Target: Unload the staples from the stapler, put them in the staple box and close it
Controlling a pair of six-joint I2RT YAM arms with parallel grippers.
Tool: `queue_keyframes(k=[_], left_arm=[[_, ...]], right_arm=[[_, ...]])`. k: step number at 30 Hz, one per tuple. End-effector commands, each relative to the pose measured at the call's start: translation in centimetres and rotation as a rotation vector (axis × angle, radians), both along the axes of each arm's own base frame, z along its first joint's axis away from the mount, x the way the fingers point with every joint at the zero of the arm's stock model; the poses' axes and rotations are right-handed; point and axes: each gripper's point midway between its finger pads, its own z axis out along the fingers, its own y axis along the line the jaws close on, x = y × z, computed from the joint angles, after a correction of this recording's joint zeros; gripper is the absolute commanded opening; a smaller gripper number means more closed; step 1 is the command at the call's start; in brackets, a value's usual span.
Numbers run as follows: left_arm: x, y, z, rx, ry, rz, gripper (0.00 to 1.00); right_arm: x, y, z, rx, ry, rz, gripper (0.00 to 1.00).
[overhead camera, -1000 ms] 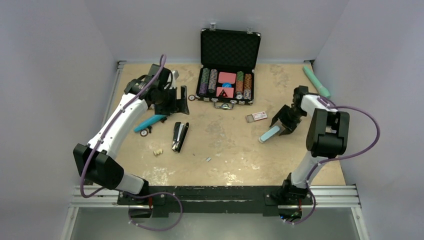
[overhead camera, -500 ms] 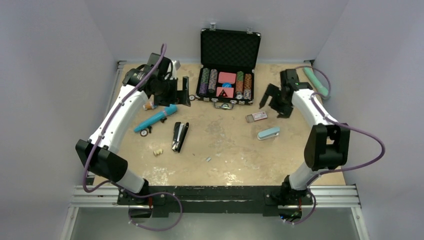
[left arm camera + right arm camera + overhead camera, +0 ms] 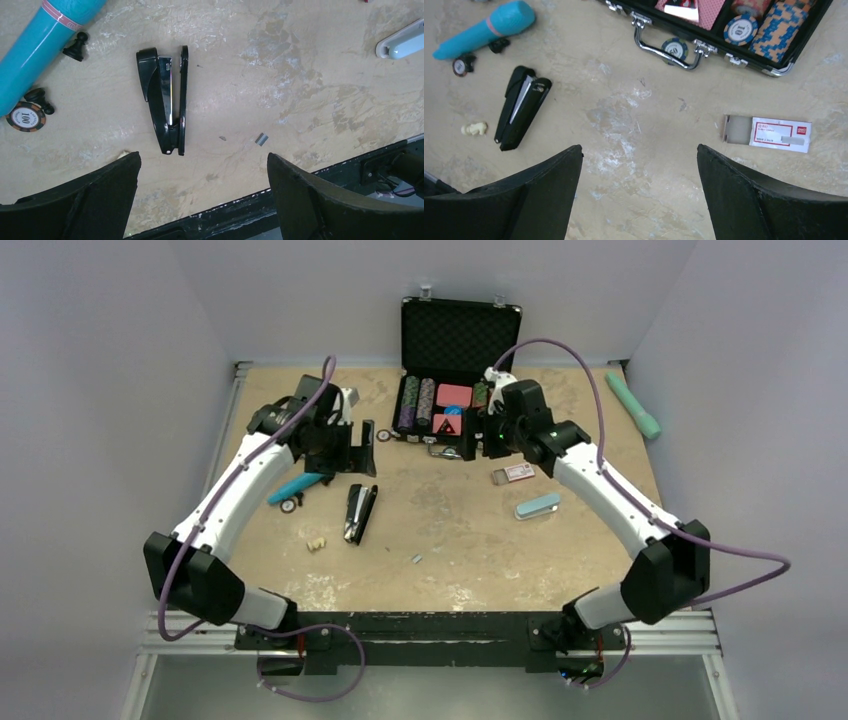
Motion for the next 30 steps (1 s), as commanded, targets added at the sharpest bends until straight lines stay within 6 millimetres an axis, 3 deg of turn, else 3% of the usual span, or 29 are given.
queue_keyframes(k=[1, 7, 14, 22, 30], left_arm=[[1.3, 0.5, 1.7, -0.004, -0.125, -0.011, 1.0], [1.7, 1.5, 0.4, -0.021, -0.132, 0.056, 1.0], [2.7, 3.2, -1.3, 0.026, -0.11, 0.136, 1.0], [2.6, 5.0, -2.9, 0.045, -0.116, 0.205, 1.0], [2.2, 4.6, -4.0, 0.023, -0.096, 0.211, 1.0]], right_arm=[[-1.5, 1.8, -4.6, -0.046, 0.078, 0.149, 0.87], [-4.9, 5.2, -7.8, -0.153, 0.108, 0.274, 0.88], [-8.0, 7.0, -12.5, -0.234, 0.134, 0.358, 0.87], [-10.8, 9.8, -13.8, -0.247, 0.128, 0.421, 0.87], [-14.8, 13.2, -15.7, -0.317, 0.157, 0.524, 0.87]])
